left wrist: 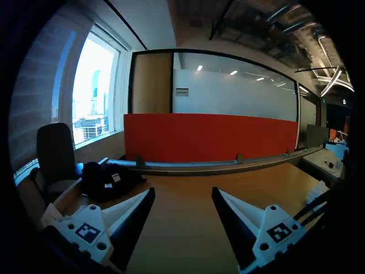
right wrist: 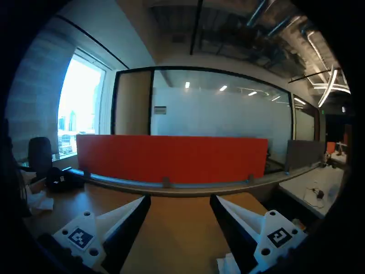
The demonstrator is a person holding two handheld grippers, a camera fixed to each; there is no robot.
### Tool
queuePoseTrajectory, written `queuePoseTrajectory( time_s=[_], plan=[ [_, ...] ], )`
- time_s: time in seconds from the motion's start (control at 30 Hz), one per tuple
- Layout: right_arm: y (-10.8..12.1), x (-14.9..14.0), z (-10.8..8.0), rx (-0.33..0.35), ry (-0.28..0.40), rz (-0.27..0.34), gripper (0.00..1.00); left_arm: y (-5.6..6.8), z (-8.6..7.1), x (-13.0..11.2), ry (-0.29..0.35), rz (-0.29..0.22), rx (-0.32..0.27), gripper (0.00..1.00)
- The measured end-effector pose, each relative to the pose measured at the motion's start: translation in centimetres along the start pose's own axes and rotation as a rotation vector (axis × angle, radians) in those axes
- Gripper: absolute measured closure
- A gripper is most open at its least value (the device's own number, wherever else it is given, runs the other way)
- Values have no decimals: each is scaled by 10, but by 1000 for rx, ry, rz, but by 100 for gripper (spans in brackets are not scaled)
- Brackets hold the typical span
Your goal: Fold towel
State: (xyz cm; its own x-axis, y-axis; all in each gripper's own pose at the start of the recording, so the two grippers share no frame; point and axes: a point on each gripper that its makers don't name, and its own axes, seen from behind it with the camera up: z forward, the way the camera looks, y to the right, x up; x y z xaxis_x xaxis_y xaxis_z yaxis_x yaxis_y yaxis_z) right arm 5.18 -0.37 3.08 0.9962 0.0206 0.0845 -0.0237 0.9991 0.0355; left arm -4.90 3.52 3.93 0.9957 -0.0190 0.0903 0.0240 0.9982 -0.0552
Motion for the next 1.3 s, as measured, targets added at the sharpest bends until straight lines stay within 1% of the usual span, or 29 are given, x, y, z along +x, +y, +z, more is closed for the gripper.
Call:
queuePoseTrajectory(
  time_s=[0.2,0.4,0.6,0.7,0.8,1.0,1.1,1.3],
  plan=[
    [-5,5,-1,-11,-4,0,0,-4,0,0,15,10,13,8],
    [-5,8,-3,-23,-11,18,0,-5,3,1,38,-2,18,8],
    [-5,13,-7,-25,-11,48,0,-5,4,1,67,17,20,8],
    [-4,17,-9,-27,-4,60,0,-3,4,-2,78,33,19,8],
    [-4,17,-10,-28,1,61,0,-1,2,-9,95,45,20,8],
    [-6,12,-12,-33,11,72,0,-4,-2,-30,126,53,36,8],
    [-10,8,-13,-27,21,72,0,-6,-4,-40,145,53,37,8],
    [-17,-5,-13,-24,32,72,0,-16,-4,-63,171,53,51,8]
  ],
)
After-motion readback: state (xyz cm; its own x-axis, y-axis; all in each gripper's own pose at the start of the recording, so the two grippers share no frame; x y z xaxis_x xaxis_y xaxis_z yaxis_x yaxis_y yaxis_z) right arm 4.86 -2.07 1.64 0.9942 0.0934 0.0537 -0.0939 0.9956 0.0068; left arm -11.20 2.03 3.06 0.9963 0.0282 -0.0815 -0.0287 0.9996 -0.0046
